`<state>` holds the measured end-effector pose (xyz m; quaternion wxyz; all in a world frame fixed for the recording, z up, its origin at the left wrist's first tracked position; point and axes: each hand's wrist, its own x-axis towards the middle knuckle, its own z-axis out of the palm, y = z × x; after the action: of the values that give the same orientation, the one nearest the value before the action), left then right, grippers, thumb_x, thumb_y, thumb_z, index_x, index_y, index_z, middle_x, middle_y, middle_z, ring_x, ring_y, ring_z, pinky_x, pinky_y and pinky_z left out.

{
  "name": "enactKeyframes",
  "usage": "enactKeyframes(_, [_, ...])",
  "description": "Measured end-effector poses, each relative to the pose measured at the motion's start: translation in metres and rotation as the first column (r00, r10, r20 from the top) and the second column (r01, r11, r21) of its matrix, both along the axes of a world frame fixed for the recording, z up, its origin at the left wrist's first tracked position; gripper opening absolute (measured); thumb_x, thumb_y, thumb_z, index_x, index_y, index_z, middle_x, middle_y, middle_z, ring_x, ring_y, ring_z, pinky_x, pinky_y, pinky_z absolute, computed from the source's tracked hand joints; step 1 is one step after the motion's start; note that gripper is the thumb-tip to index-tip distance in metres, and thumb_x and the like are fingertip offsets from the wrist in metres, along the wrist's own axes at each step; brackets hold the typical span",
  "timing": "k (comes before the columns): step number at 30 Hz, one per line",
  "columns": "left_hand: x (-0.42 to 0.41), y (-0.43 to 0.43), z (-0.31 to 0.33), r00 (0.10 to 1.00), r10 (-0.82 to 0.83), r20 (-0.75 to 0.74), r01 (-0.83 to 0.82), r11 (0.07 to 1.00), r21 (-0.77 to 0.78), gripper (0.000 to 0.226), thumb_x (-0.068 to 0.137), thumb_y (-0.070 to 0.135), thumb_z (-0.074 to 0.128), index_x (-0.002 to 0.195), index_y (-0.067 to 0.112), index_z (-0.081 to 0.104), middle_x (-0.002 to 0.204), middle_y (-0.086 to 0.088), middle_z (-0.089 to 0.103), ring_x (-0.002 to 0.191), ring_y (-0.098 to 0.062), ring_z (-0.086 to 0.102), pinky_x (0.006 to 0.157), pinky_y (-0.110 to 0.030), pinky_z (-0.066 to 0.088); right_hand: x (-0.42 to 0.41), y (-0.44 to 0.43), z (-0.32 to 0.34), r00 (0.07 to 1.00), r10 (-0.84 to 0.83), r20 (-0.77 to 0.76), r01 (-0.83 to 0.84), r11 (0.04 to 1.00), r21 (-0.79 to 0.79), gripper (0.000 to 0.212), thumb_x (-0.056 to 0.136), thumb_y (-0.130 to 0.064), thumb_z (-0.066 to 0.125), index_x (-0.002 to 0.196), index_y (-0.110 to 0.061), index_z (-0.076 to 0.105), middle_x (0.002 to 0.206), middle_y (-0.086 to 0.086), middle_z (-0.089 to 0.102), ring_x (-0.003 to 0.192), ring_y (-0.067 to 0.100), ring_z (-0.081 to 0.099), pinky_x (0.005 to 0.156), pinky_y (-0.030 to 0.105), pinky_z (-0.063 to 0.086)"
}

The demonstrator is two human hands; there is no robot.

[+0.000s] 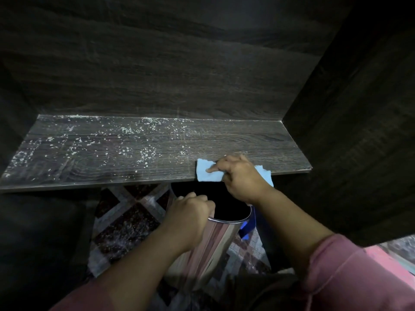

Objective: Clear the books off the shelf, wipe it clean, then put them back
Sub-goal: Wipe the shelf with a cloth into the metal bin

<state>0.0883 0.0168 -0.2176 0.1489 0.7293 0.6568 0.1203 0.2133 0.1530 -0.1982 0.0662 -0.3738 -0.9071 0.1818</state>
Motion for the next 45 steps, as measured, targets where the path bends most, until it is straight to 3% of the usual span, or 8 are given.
enactKeyframes(8, [0.002,-0.005,0.000,0.999,-0.014,-0.030,0.015,1.000,0.011,0.029,0.082,0.006,0.053,0.102,0.026,0.057,0.102,0.007,0.053,0.102,-0.018,0.047,0.084,-0.030,0.039,0.012,-0.033,0.039,0.979,-0.160,-0.125,0.151,0.986,-0.072,0.048,0.090,0.000,0.050,0.125,-0.029,0.061,0.116,0.002,0.045,0.105,0.015,0.045,0.083,0.011,0.027])
enactKeyframes(11, [0.001,-0.005,-0.001,0.999,-0.020,-0.039,0.020,1.000,0.007,0.028,0.080,0.006,0.055,0.099,0.026,0.057,0.099,0.008,0.053,0.100,-0.017,0.048,0.083,-0.030,0.041,0.007,-0.031,0.056,0.909,-0.283,-0.304,0.272,0.959,-0.079,0.044,0.084,0.000,0.058,0.118,-0.024,0.044,0.117,-0.004,0.041,0.102,0.007,0.043,0.080,0.016,0.030])
enactKeyframes(24, [0.004,0.000,-0.002,0.996,-0.031,-0.084,0.029,0.999,-0.019,0.031,0.078,0.006,0.056,0.100,0.028,0.057,0.099,0.008,0.053,0.100,-0.017,0.049,0.081,-0.031,0.039,0.002,-0.038,0.042,0.941,-0.338,-0.028,0.335,0.939,-0.070,0.027,0.085,-0.011,0.063,0.111,-0.019,0.066,0.110,0.014,0.064,0.104,0.031,0.060,0.085,0.031,0.047])
enactKeyframes(27, [0.003,0.001,-0.002,0.996,-0.028,-0.087,0.026,0.999,-0.018,0.029,0.077,0.006,0.057,0.096,0.028,0.056,0.096,0.008,0.052,0.098,-0.016,0.049,0.076,-0.029,0.035,0.000,-0.034,0.051,0.890,-0.361,-0.278,0.381,0.924,0.022,0.029,0.083,-0.005,0.063,0.111,-0.013,0.066,0.112,0.012,0.064,0.107,0.027,0.058,0.089,0.031,0.042])
enactKeyframes(32, [0.003,0.000,-0.005,0.996,-0.038,-0.075,0.038,0.999,0.005,0.029,0.072,0.008,0.063,0.090,0.029,0.054,0.087,0.011,0.046,0.091,-0.015,0.047,0.071,-0.028,0.031,0.000,-0.030,0.026,0.950,-0.294,-0.108,0.293,0.956,-0.028,0.029,0.085,-0.010,0.062,0.113,-0.017,0.066,0.112,0.013,0.065,0.104,0.031,0.061,0.086,0.032,0.047])
enactKeyframes(36, [0.004,-0.005,-0.003,0.997,-0.055,-0.057,0.057,0.998,0.029,0.033,0.071,0.008,0.066,0.093,0.030,0.055,0.092,0.011,0.051,0.092,-0.014,0.046,0.078,-0.030,0.038,-0.006,-0.012,0.019,0.906,-0.232,-0.353,0.291,0.949,0.123,0.034,0.082,-0.005,0.063,0.116,-0.008,0.066,0.120,0.016,0.063,0.115,0.035,0.056,0.096,0.030,0.035])
enactKeyframes(40, [0.006,-0.010,-0.002,0.996,-0.079,-0.047,0.082,0.995,0.062,0.027,0.073,0.008,0.063,0.092,0.028,0.058,0.088,0.008,0.052,0.090,-0.018,0.048,0.076,-0.033,0.040,-0.002,-0.011,-0.004,0.957,-0.258,0.134,0.244,0.963,0.117,0.062,0.091,-0.057,0.051,0.147,-0.046,0.027,0.161,0.004,0.014,0.147,0.036,0.005,0.112,0.062,0.003])
enactKeyframes(45, [0.004,-0.011,0.002,0.994,-0.081,-0.069,0.084,0.996,0.040,0.026,0.077,0.009,0.063,0.098,0.025,0.059,0.094,0.005,0.054,0.094,-0.019,0.048,0.079,-0.033,0.039,0.003,-0.009,0.007,0.972,-0.171,0.163,0.171,0.985,0.011,0.072,0.088,-0.027,0.057,0.148,-0.047,0.021,0.159,0.004,0.018,0.142,0.034,0.019,0.114,0.052,0.021])
